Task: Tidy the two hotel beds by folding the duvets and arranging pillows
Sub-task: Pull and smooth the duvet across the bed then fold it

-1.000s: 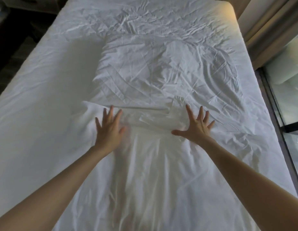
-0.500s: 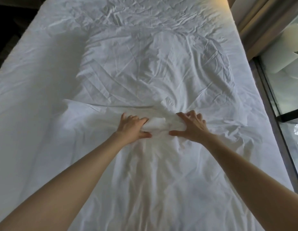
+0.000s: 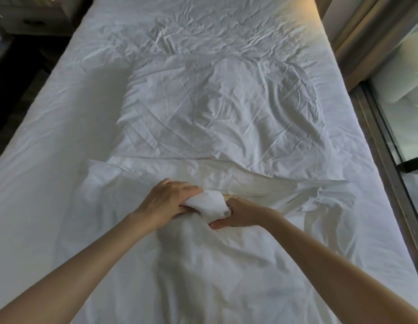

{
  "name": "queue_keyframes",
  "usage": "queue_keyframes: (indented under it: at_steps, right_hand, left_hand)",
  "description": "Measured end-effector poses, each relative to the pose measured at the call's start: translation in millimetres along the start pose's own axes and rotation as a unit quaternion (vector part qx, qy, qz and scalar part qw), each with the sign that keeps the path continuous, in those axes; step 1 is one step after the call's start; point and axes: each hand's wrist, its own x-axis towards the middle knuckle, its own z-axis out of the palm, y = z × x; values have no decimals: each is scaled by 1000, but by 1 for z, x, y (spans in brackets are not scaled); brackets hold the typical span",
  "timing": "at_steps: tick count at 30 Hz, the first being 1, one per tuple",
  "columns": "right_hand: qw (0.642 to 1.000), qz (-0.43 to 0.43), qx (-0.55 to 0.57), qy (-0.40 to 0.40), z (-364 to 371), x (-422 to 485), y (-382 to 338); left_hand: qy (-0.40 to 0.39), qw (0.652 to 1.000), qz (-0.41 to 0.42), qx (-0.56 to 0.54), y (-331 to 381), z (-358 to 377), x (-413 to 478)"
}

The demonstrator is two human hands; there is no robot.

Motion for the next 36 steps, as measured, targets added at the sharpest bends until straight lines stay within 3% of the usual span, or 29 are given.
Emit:
queue_keyframes:
  at_steps: [2,7,11,14,17,20,23,25,27,29,32,34,36]
  right_hand:
    - [1000,-2,8,19,-5,0,1]
    - [969,7,-132,207,-45,-18,33]
    - [953,165,-215,134,-54,-51,96]
    - [940,179,-214,195,-35,-68,117]
    - [908,134,-214,335,-36,-78,117]
    - [867,124,-244,417,-49,-85,122]
    - [842,180,-252,442,-59,-81,128]
    - [840,222,-239,434,-59,-72,132]
    - [838,229,-205,450,-50,-63,138]
    - [835,194,-163,488,-32,-57,134]
    - [846,115,-145,500,11,-55,108]
    - [866,64,-171,466,42,-53,89]
    - [885,38,-213,413,61,-47,90]
  left_hand:
    - [-45,997,-65,24,-2,-2,11]
    - [-121,974,-179,65,-3,21,38]
    - [-136,970,-204,0,2,34,51]
    - [-139,968,-210,1,10,36,54]
    - [-91,972,-213,32,7,35,57]
    - [0,975,-217,54,2,38,68]
    - [31,966,-242,82,3,51,89]
    - [14,956,-277,91,7,62,100]
    - [56,950,-298,72,12,73,103]
    - [147,945,-291,22,26,77,97]
    - [243,951,-186,39,64,80,72]
    - [208,971,-105,60,93,92,53]
    - [114,986,-85,83,105,116,42]
